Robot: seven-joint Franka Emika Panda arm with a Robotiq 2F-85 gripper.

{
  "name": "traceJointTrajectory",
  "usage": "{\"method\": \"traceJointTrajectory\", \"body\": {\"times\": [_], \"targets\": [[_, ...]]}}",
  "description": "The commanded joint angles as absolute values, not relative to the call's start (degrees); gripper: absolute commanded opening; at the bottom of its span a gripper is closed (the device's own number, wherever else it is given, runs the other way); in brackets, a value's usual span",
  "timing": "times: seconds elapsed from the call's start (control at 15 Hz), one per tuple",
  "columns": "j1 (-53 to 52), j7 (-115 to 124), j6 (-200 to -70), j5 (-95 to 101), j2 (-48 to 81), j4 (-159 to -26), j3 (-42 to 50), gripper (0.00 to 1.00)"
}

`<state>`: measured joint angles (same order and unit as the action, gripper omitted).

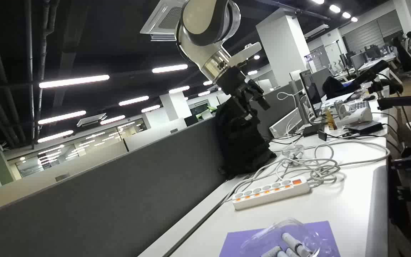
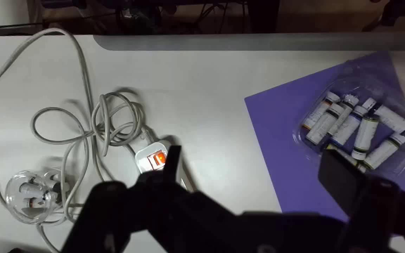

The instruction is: Turn off the fourth switch on the extension cable.

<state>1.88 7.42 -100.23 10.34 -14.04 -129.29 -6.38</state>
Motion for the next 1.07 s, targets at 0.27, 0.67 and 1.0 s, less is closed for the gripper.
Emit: {"method": "traceJointTrajectory", "body": {"times": [0.27, 0.67, 1.0], "targets": [[0.6, 7.6, -100.2, 10.6, -14.0, -129.2, -5.3, 1.0], [0.7, 7.6, -100.2, 10.6, -14.0, -129.2, -5.3, 1.0], [1.2, 9.1, -103.8, 10.2, -13.1, -129.1, -4.4, 1.0]]}}
